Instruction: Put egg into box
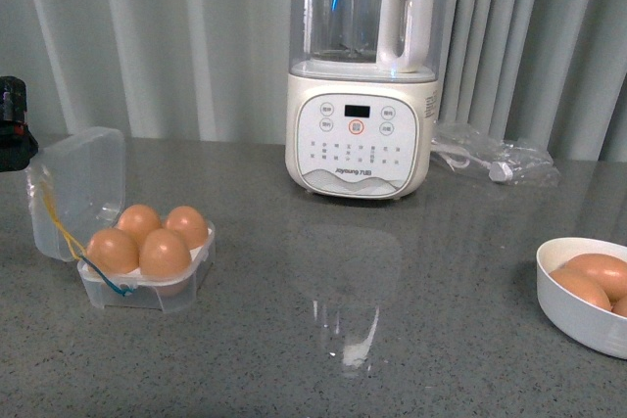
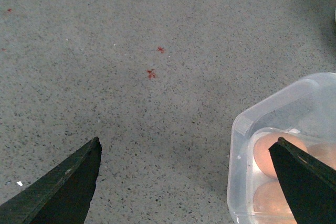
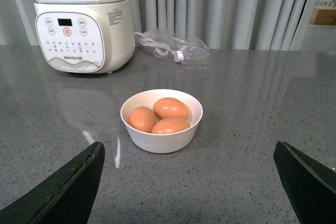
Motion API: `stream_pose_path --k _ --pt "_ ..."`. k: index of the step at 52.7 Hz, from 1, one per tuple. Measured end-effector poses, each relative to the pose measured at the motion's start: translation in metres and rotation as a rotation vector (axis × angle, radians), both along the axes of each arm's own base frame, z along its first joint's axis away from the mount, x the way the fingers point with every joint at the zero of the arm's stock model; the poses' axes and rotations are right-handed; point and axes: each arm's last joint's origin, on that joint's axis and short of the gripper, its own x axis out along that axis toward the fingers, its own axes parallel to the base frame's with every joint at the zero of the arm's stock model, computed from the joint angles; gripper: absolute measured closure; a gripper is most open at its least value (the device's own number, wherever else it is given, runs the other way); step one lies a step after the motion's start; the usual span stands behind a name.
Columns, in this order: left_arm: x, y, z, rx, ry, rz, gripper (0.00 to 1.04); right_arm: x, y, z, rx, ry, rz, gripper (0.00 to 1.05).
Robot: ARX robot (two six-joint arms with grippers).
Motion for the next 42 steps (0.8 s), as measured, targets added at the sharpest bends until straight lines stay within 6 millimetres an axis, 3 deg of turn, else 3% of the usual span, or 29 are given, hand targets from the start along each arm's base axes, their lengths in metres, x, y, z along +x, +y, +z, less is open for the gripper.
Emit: stream_pose_path --k 15,30,42 --pt "0.006 -0.014 -0.012 -0.037 0.028 -0.028 0.07 0.000 0.000 0.000 0.000 0.000 0.000 0.07" --pt "-0.016 -0.070 -0.010 -0.035 0.040 -0.231 0.07 0.000 0.000 0.000 0.000 0.000 0.000 0.07" --pt "-0.033 -0.092 -0.001 -0.002 0.021 -0.307 0.07 0.000 0.000 0.000 0.000 0.000 0.000 0.07"
